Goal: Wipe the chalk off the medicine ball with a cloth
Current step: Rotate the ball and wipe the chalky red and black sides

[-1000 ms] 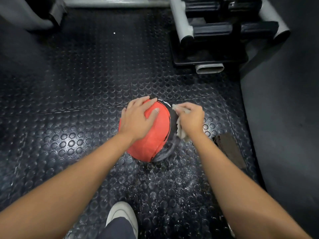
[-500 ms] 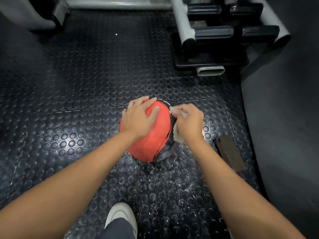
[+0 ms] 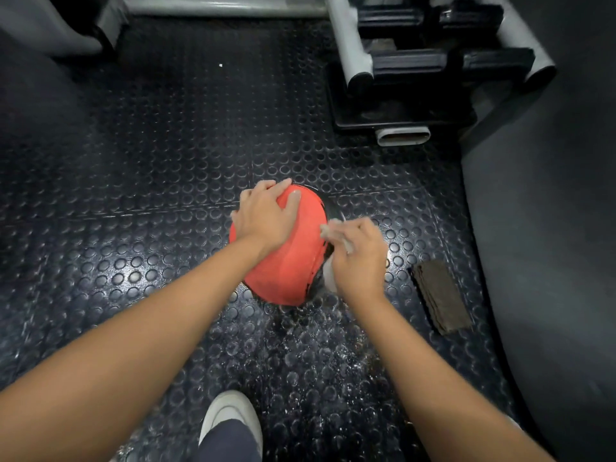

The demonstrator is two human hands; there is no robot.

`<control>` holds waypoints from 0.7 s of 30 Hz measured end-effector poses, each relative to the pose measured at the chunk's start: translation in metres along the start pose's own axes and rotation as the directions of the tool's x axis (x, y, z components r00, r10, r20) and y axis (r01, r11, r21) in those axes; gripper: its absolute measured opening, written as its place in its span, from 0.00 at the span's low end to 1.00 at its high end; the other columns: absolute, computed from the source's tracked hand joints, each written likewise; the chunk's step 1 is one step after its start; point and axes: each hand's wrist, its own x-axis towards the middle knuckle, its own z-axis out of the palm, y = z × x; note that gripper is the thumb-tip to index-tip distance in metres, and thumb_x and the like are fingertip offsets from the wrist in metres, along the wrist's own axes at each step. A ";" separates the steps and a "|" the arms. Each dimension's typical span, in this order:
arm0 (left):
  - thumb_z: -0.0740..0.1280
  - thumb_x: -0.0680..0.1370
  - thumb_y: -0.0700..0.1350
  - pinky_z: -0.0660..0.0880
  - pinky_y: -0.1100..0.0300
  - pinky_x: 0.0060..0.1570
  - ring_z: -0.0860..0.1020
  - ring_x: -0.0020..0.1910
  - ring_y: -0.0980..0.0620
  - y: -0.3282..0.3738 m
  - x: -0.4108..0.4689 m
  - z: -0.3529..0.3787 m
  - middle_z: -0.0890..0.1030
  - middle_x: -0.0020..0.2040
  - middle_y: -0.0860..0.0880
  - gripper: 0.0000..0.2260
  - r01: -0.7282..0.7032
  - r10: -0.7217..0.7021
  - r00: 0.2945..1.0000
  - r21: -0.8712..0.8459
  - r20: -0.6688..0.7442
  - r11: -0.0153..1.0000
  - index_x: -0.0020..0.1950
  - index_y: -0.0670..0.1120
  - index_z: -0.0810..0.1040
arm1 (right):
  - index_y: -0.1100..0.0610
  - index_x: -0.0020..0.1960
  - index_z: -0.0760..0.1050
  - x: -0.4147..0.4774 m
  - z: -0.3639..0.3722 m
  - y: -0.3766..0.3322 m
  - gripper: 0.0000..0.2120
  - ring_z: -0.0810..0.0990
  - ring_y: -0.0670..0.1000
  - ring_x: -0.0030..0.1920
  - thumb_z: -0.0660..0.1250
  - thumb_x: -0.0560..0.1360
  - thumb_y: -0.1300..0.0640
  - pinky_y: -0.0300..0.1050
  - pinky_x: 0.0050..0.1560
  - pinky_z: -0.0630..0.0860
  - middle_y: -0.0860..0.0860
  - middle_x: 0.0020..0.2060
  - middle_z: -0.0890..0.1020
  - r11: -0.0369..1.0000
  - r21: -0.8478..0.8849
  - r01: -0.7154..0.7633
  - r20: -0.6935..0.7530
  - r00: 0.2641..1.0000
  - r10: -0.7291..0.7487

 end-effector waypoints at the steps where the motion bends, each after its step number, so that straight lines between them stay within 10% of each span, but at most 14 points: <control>1: 0.55 0.80 0.61 0.63 0.40 0.67 0.63 0.71 0.47 -0.001 0.002 -0.001 0.68 0.72 0.57 0.20 0.021 -0.021 1.000 -0.014 0.004 1.000 0.71 0.60 0.71 | 0.53 0.46 0.84 0.015 0.004 -0.001 0.04 0.77 0.55 0.45 0.72 0.74 0.60 0.47 0.46 0.75 0.49 0.41 0.78 1.000 -0.017 -0.009 -0.011 1.000 0.009; 12: 0.56 0.79 0.61 0.62 0.41 0.69 0.64 0.71 0.43 0.002 0.023 -0.005 0.71 0.71 0.54 0.20 0.121 -0.119 0.992 -0.080 0.030 0.989 0.69 0.61 0.72 | 0.55 0.45 0.83 -0.043 0.015 0.016 0.10 0.72 0.54 0.41 0.69 0.73 0.68 0.41 0.40 0.69 0.54 0.44 0.80 0.929 -0.125 0.348 -0.039 0.934 -0.355; 21: 0.56 0.76 0.63 0.64 0.44 0.70 0.67 0.71 0.43 -0.012 0.030 -0.009 0.73 0.70 0.51 0.23 0.158 -0.159 0.987 -0.149 0.007 0.976 0.69 0.59 0.73 | 0.56 0.45 0.84 0.020 0.023 -0.008 0.06 0.72 0.51 0.41 0.71 0.73 0.65 0.42 0.43 0.72 0.49 0.42 0.80 0.981 -0.037 0.189 -0.083 0.978 -0.192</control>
